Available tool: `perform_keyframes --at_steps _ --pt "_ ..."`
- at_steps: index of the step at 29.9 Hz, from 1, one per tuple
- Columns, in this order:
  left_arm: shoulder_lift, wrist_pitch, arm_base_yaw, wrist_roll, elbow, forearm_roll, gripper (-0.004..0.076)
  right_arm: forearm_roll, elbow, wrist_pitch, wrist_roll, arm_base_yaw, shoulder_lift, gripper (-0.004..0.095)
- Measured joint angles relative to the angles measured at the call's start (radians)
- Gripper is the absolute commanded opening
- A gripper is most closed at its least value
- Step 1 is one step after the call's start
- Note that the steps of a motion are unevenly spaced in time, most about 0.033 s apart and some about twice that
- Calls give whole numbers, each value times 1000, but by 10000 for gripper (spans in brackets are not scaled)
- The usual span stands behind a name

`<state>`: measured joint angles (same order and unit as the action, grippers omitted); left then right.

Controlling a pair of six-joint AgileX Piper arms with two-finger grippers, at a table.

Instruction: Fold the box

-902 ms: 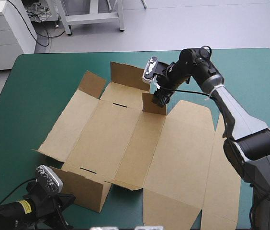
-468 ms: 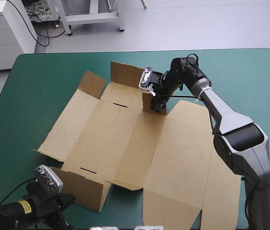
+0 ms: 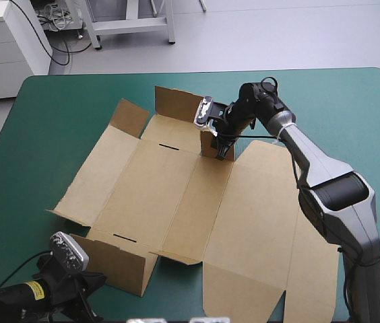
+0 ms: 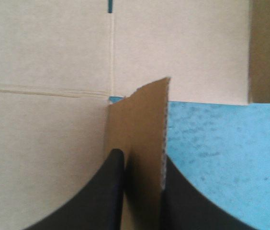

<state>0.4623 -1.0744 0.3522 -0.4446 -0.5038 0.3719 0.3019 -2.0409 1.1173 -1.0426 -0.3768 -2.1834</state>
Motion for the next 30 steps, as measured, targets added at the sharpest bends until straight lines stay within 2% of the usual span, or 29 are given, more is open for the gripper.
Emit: perform_keyframes --at_steps 9,20,30 --pt "0 0 0 0 0 0 -8 4 -1 0 -81 -12 0 -22" --pt "0 0 0 0 0 1 -8 3 -1 -48 -394 -30 0 -22" --pt "0 0 0 0 0 1 -8 32 -1 -42 -466 -51 0 -22"
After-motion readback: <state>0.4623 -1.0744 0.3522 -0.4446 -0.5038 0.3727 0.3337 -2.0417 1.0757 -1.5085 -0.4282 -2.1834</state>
